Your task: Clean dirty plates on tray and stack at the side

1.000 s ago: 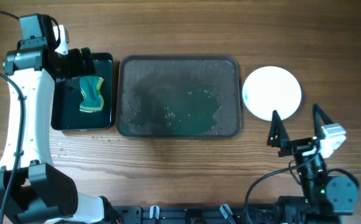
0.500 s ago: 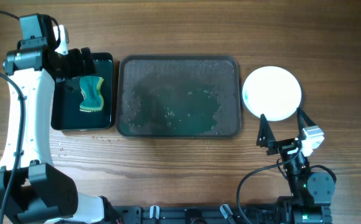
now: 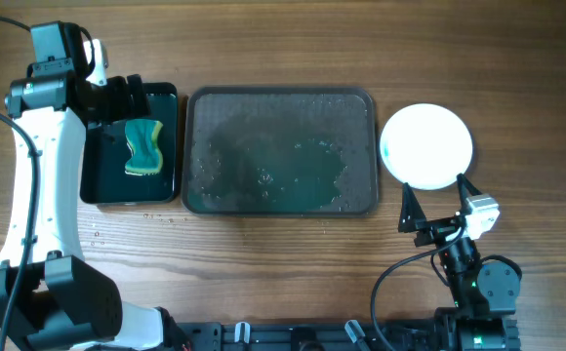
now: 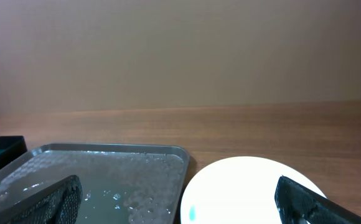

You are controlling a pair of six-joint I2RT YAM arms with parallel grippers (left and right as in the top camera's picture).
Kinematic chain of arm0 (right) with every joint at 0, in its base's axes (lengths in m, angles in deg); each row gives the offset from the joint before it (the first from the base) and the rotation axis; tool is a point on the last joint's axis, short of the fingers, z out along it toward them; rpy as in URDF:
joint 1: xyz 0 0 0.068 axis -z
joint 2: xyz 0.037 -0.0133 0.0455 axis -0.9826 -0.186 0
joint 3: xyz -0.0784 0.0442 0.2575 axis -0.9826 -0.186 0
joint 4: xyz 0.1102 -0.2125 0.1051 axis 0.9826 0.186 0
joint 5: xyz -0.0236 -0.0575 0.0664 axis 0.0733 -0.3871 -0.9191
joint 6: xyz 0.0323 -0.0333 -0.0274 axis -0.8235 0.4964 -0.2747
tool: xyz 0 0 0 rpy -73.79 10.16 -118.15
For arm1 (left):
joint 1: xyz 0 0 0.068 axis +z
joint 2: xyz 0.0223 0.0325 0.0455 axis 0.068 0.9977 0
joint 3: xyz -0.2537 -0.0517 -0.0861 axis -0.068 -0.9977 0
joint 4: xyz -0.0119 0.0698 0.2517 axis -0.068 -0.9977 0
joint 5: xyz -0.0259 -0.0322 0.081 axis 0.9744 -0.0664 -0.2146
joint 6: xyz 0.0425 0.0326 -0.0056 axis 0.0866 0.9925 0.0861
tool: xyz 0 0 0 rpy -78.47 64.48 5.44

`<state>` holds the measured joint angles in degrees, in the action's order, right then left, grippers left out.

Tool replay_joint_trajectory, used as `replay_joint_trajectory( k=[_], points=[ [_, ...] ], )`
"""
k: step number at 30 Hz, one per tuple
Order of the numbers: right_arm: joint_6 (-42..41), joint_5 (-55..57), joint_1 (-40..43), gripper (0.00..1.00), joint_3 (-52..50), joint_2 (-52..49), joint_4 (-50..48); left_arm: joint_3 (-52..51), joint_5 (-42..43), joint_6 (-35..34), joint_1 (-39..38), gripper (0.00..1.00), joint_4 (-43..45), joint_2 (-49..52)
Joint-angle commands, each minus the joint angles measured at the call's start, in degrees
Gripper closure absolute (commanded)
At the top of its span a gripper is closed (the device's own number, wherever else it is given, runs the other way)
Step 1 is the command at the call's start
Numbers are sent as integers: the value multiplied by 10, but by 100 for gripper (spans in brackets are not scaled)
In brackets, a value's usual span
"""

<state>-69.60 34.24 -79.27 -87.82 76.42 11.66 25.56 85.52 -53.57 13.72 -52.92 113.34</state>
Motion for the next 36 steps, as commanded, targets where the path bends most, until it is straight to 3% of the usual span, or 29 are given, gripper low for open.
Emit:
replay_joint_trajectory(
  k=[1,11,17,20,29,36],
  points=[
    [-4,-1,-3,1,0,6,-2,1,9,2,-1,0,0,3],
    [-4,-1,-3,0,-1,6,-2,0,9,2,-7,0,0,-14],
    [-4,-1,-3,0,-1,6,-2,-5,-70,9,-69,0,5,-178],
    [-4,-1,-3,0,-1,6,-2,-44,-37,4,-80,0,57,-285],
    [-4,-1,-3,0,-1,6,-2,-441,53,4,-80,0,356,-630],
    [-4,-1,-3,0,-1,6,-2,-689,80,2,-80,0,513,-793]
  ],
)
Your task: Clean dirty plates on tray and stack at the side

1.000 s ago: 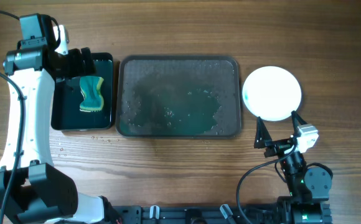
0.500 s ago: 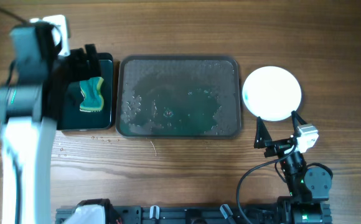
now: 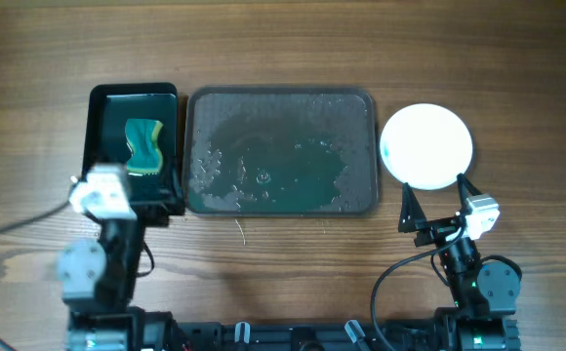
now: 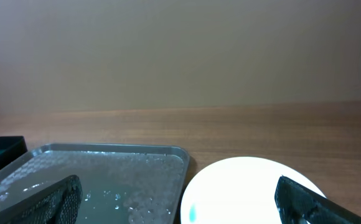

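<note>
A white plate point(image 3: 426, 146) lies on the table just right of the wet dark grey tray point(image 3: 280, 151), which carries no plate. In the right wrist view the plate point(image 4: 243, 186) shows a small teal spot near its left rim, beside the tray point(image 4: 118, 174). My right gripper point(image 3: 436, 190) stands open just in front of the plate, and its fingers frame plate and tray with nothing between them point(image 4: 177, 190). My left gripper point(image 3: 127, 195) is drawn back to the front left, open at the front edge of the black bin point(image 3: 96, 146).
A yellow-green sponge point(image 3: 144, 146) lies in the black bin left of the tray. Water drops and streaks cover the tray floor. Bare wooden table runs along the back and the front middle. Both arm bases sit at the front edge.
My left arm was stretched out along the far left with its gripper over the black bin. It is now folded back at the front left. Sponge, plate, tray and right arm are unchanged.
</note>
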You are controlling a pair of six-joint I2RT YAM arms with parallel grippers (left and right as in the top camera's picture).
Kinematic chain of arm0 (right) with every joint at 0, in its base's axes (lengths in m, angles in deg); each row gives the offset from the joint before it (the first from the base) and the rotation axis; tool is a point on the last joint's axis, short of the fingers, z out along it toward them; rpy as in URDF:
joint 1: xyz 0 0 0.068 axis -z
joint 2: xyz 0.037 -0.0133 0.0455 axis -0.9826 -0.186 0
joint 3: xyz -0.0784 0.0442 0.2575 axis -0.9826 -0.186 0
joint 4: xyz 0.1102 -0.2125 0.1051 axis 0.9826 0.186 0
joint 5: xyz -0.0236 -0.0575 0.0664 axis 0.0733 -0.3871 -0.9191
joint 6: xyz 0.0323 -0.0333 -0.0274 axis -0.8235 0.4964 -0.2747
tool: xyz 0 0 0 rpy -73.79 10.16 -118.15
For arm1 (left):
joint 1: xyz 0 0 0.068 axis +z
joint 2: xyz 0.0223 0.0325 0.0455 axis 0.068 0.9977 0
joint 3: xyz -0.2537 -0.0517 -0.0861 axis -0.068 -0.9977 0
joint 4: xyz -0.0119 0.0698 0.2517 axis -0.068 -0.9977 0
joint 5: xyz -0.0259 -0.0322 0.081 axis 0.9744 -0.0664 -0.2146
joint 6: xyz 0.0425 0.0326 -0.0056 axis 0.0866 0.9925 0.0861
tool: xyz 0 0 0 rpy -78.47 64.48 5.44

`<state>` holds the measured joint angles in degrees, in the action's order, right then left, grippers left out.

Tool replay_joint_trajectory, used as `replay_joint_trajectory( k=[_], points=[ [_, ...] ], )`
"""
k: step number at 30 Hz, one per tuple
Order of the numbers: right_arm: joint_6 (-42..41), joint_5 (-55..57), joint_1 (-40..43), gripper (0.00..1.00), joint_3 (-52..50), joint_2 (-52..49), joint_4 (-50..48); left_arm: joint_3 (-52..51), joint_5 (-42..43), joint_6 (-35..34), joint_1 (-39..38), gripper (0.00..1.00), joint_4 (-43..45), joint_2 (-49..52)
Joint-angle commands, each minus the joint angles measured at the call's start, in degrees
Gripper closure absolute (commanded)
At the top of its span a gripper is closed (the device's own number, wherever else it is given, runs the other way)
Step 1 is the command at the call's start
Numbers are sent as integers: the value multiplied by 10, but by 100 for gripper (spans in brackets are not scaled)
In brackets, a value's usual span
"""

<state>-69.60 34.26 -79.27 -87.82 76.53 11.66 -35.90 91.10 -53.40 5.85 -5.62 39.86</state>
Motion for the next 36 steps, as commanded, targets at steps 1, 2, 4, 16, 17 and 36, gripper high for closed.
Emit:
replay_joint_trajectory(
  k=[1,2,4,16,17,36],
  points=[
    [-4,-1,-3,0,0,5,-2,-101,24,0,-2,0,54,-78],
    [-4,-1,-3,0,-1,5,-2,-134,23,0,-2,0,71,-105],
    [-4,-1,-3,0,-1,5,-2,-167,21,1,-2,0,76,-137],
    [-4,-1,-3,0,-1,5,-2,-228,13,1,-3,0,77,-200],
    [-4,-1,-3,0,-1,5,-2,-233,13,1,-3,0,77,-204],
    [-4,-1,-3,0,-1,5,-2,-247,19,1,-3,0,44,-205]
  ],
)
